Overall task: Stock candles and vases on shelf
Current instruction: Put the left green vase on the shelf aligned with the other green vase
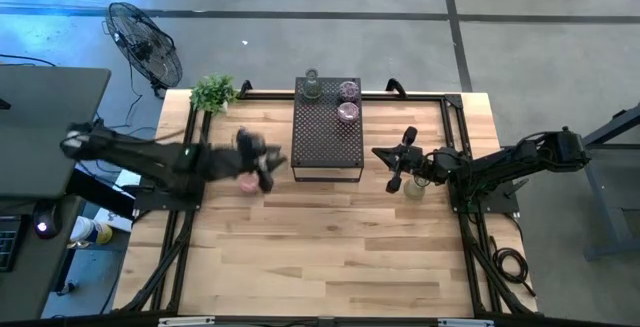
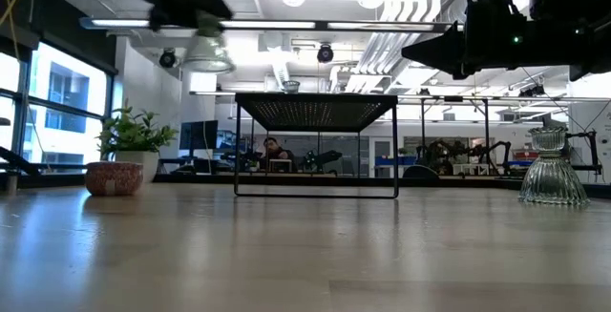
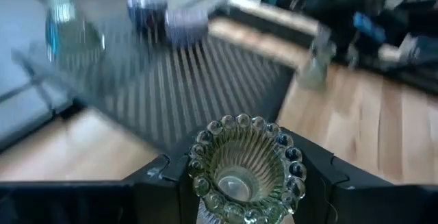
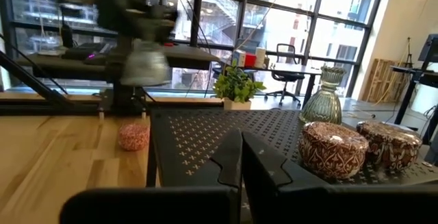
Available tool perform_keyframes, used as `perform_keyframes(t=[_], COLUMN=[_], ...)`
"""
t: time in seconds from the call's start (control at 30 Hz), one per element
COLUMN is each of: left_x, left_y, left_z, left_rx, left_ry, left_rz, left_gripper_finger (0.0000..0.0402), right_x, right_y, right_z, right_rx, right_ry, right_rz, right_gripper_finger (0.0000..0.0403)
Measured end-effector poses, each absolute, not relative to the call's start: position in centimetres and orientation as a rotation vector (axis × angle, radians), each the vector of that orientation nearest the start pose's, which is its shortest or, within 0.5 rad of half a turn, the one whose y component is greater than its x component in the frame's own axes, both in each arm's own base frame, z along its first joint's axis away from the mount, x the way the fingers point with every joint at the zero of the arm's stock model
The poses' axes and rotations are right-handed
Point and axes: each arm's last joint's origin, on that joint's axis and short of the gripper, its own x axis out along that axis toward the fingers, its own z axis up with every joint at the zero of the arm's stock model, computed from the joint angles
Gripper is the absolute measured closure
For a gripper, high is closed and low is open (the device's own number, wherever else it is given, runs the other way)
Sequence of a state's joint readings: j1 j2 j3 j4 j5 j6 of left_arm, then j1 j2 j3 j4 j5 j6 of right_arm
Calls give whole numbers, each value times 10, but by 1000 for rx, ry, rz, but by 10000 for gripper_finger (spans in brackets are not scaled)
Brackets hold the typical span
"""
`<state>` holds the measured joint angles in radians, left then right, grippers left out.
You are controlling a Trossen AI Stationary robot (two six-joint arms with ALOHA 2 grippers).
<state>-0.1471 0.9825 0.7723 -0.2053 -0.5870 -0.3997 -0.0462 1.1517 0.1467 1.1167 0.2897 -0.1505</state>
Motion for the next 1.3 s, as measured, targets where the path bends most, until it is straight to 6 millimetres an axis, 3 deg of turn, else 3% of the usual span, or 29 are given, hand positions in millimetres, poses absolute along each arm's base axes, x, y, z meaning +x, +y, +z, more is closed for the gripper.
perform_keyframes(t=[0.13,0.27,0.4,0.6,0.8,1.3], left_x=[219,225,244,281,300,308], left_y=[42,96,126,145,156,162], left_z=[304,294,295,300,293,280], left_rx=[-217,-268,-265,-209,-215,-231], left_ry=[203,214,240,276,310,321], left_rz=[491,508,504,493,516,572], left_gripper_finger=[248,248,248,248,248,248], right_x=[189,189,189,189,189,189], right_y=[-17,-17,-17,-17,-17,-17], right_z=[182,183,183,183,182,182], right_rx=[-141,-143,-147,-147,-148,-158], right_ry=[-101,-112,-108,-108,-101,-97], right_rz=[-345,-346,-348,-353,-353,-357], right_gripper_finger=[403,403,403,403,403,403])
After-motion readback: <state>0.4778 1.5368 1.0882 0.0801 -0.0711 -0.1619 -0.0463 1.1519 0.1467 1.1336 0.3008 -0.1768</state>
